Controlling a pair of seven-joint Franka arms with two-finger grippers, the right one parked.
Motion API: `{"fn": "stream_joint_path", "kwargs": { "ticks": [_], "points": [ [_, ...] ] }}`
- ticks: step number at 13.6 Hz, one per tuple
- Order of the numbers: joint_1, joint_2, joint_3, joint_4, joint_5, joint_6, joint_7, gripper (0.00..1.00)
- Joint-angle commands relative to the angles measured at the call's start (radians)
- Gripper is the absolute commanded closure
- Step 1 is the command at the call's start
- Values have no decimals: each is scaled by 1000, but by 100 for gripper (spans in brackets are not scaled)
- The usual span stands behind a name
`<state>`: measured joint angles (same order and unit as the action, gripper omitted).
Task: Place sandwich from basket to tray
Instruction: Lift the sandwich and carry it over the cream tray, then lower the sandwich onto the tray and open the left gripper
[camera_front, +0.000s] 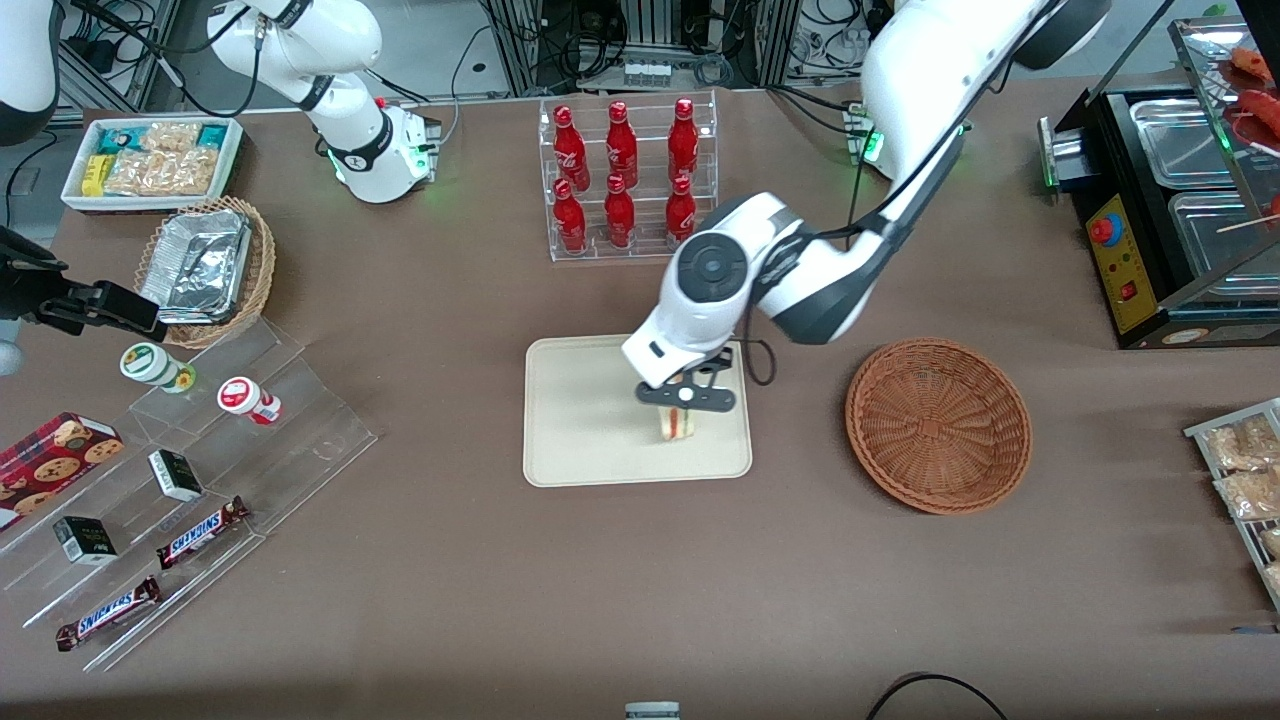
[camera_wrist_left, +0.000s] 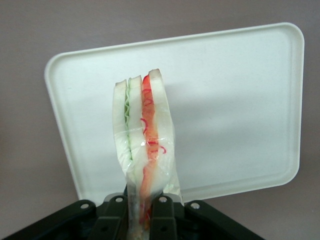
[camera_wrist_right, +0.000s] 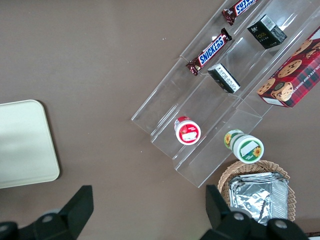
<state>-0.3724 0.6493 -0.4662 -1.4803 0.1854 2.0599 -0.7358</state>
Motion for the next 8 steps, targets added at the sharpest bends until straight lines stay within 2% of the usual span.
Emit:
{"fn": "stream_joint_path", "kwargs": {
  "ticks": [1,4,8],
  "points": [
    [-49,84,4,80,49,35,-53,100],
    [-94,157,12,129,120,54,-101,100],
    [-115,187,18,137,134,69,-119,100]
  ]
}}
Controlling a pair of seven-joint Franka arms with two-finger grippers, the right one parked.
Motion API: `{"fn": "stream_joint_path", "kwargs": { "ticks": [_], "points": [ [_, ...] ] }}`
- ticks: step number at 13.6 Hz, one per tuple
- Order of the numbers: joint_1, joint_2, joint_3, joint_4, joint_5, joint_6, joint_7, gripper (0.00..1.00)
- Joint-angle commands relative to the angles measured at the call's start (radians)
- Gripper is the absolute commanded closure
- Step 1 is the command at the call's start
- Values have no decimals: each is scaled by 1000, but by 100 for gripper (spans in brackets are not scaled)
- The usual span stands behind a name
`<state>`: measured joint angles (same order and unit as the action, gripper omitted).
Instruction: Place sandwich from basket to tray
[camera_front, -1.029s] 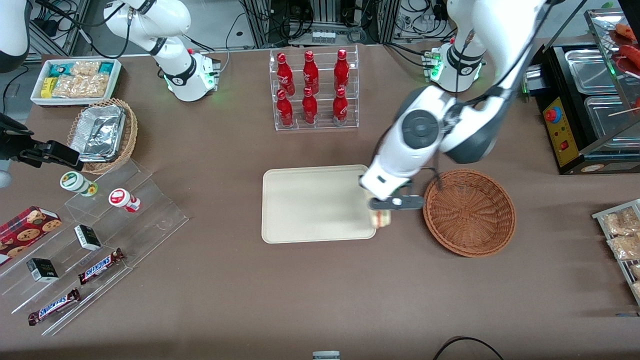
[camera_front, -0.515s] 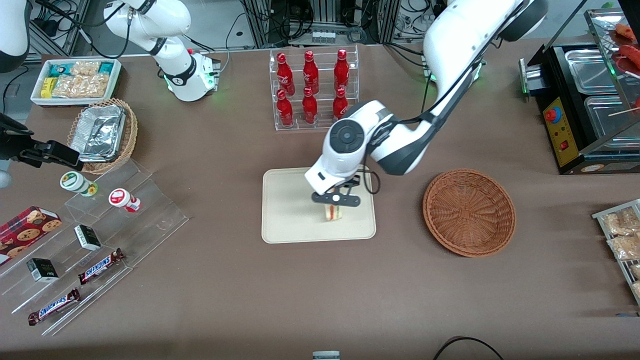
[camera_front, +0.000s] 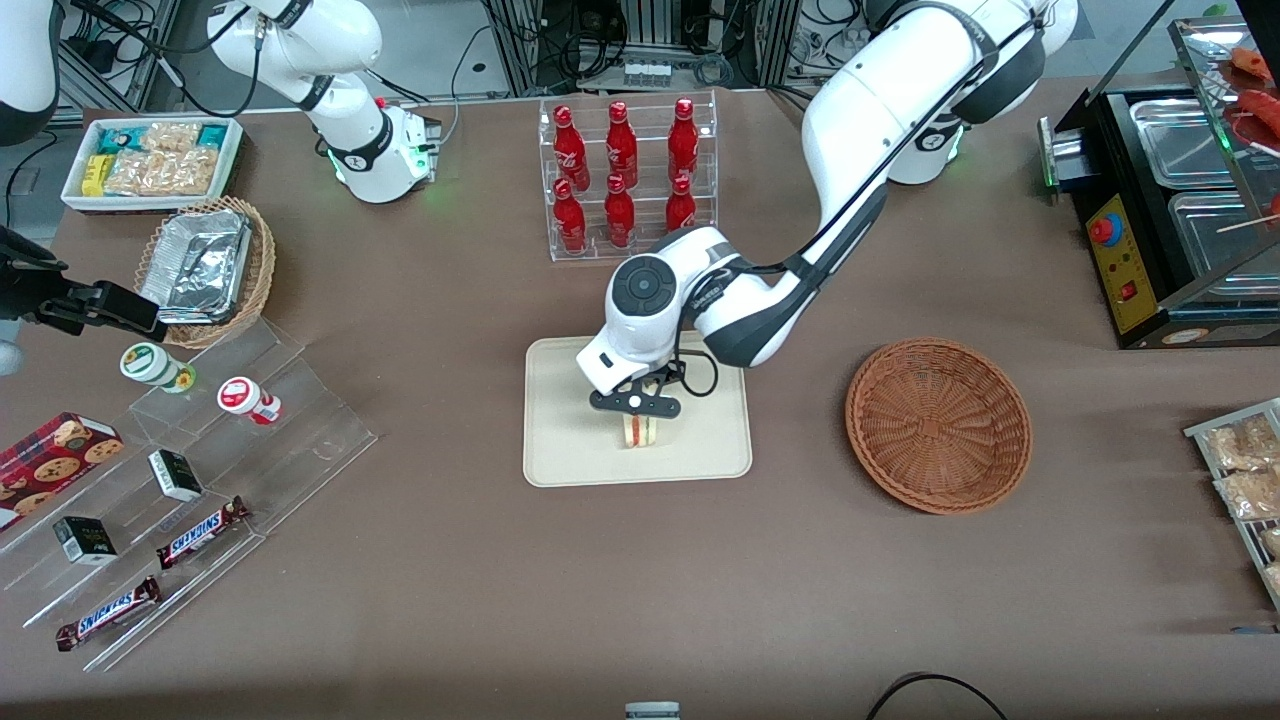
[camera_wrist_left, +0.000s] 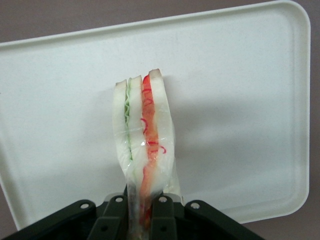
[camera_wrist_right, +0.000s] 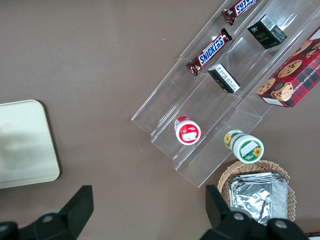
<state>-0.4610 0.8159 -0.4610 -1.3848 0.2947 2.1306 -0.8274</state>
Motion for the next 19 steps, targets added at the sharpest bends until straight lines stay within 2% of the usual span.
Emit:
{"fn": "stream_joint_path", "kwargs": {
  "ticks": [1,4,5,6,7,12,16,19],
  "points": [
    [-31,26,13,41,23,0,-27,100],
    [-33,49,13,40,44,22,-27,100],
    [-33,55,13,39,50,22,-30,87],
    [-33,57,13,38,53,22,-36,22],
    [-33,55,13,35,55,22,-35,0],
    [-19,2,13,41,53,11,-41,0],
    [38,-102,12,40,37,-10,-44,0],
    [93,-193,12,27,23,-75,-111,0]
  ]
}}
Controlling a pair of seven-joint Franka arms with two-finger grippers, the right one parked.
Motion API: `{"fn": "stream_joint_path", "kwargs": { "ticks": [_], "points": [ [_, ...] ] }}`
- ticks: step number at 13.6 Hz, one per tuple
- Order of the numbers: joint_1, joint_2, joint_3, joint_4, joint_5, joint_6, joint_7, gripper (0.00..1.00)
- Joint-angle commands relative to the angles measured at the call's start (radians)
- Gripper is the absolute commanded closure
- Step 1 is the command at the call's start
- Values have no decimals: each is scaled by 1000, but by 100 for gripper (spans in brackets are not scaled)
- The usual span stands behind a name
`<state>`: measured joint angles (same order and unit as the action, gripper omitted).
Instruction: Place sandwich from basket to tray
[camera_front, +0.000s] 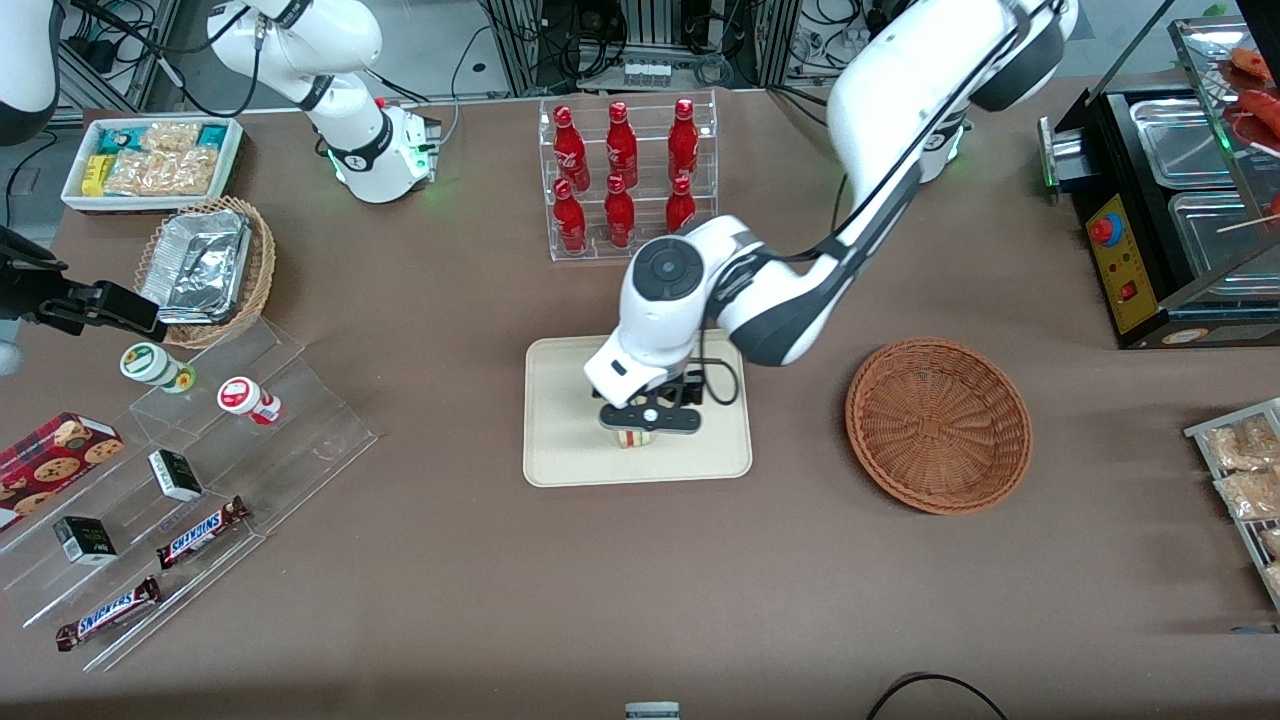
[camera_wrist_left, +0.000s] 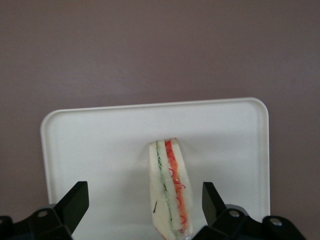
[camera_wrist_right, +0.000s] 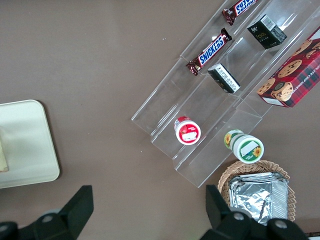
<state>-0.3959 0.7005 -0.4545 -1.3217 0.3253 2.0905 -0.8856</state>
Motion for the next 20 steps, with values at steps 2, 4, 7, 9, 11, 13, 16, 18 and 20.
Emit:
{"fn": "stream_joint_path", "kwargs": {
  "ticks": [2,4,7,9,11,13,16,18,20],
  "points": [
    [90,-145,2,-57,-11,-88,-59,0],
    [200,-220,-3,-79,-35,-176,-11,0],
    [291,-305,-3,-120,-107,-240,126,0],
    [339,-349,-3,-134,-140,-295,221,0],
    [400,-381,-3,-140,-153,-337,293,0],
    [454,-413,-3,-140,-186,-378,368,0],
    [522,-453,-3,-148,-218,-437,476,0],
    [586,-501,-1,-175,-258,-460,565,0],
    [650,-542,-1,-197,-299,-464,644,0]
  ]
}}
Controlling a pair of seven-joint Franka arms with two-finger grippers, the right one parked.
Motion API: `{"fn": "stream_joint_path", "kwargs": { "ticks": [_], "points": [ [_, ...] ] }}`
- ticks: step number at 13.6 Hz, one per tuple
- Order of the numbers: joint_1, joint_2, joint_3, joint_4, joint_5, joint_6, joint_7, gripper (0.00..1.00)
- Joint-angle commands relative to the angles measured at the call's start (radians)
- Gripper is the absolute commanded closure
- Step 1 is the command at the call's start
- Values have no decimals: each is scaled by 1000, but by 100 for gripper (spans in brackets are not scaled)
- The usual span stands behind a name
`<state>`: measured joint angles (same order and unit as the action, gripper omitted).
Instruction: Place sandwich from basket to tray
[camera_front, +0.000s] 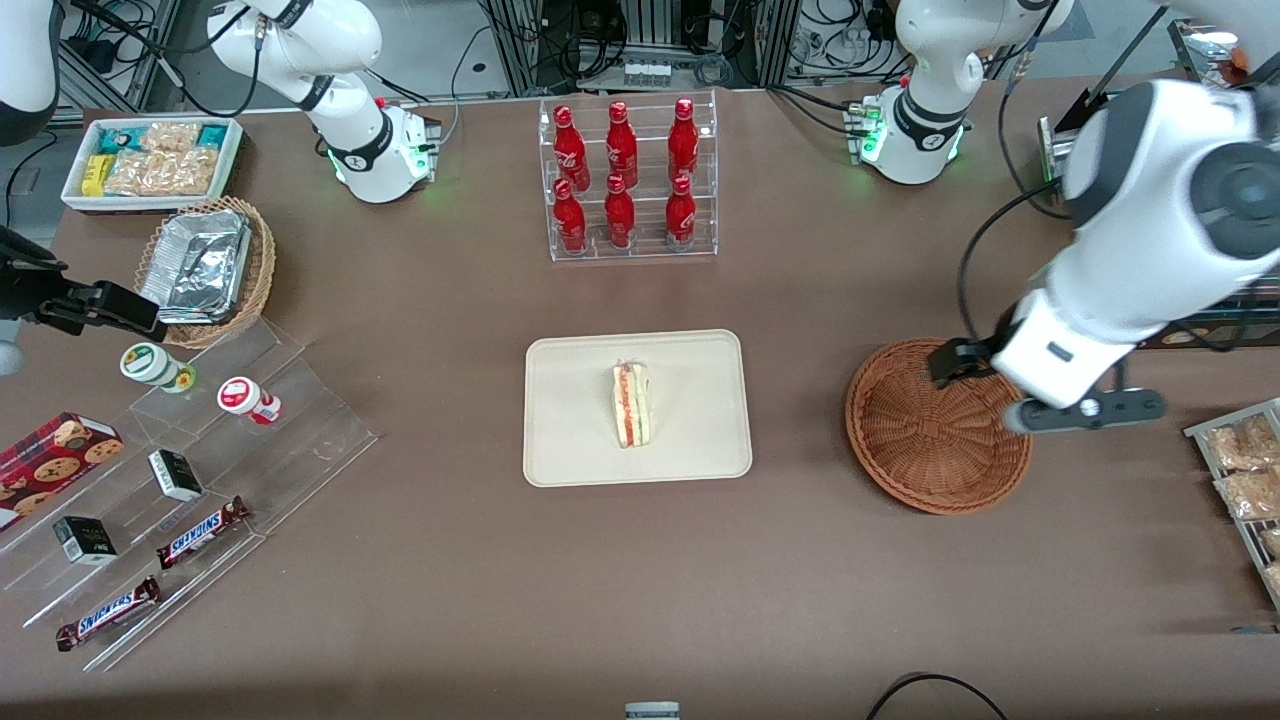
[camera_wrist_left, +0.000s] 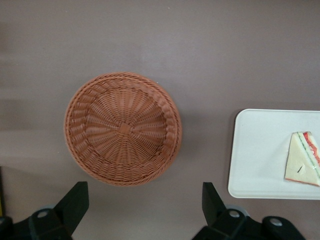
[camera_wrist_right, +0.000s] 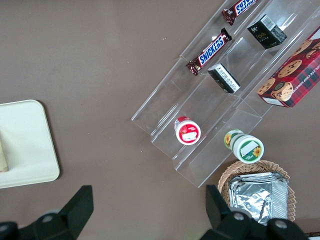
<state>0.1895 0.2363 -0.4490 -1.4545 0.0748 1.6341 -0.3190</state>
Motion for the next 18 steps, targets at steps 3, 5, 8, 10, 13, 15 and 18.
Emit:
{"fn": "stream_joint_path", "kwargs": {
  "ticks": [3,5,8,10,13,15,18],
  "points": [
    [87,-136,18,-107,-53,-20,133,0],
    [14,-172,113,-109,-53,-46,136,0],
    [-161,-247,323,-176,-53,-56,159,0],
    [-206,-270,394,-202,-55,-59,219,0],
    [-208,-275,400,-204,-67,-57,224,0],
    [-208,-288,401,-205,-87,-59,225,0],
    [-209,-298,409,-205,-87,-62,225,0]
  ]
}}
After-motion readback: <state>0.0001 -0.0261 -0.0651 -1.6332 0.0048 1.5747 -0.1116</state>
